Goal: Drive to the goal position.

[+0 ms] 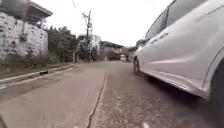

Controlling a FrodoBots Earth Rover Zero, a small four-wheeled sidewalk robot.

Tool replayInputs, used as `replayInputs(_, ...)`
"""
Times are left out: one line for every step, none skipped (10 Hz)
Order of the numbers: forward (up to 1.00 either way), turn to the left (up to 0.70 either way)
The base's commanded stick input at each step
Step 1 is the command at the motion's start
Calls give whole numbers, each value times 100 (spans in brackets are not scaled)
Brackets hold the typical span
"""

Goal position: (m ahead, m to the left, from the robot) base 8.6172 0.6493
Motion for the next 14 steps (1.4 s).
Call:
replayInputs(85,1)
replayInputs(85,1)
replayInputs(85,1)
replayInputs(85,1)
replayInputs(85,1)
replayInputs(85,1)
replayInputs(85,1)
replayInputs(85,1)
replayInputs(85,1)
replayInputs(85,1)
replayInputs(85,1)
replayInputs(85,1)
replayInputs(85,1)
replayInputs(85,1)
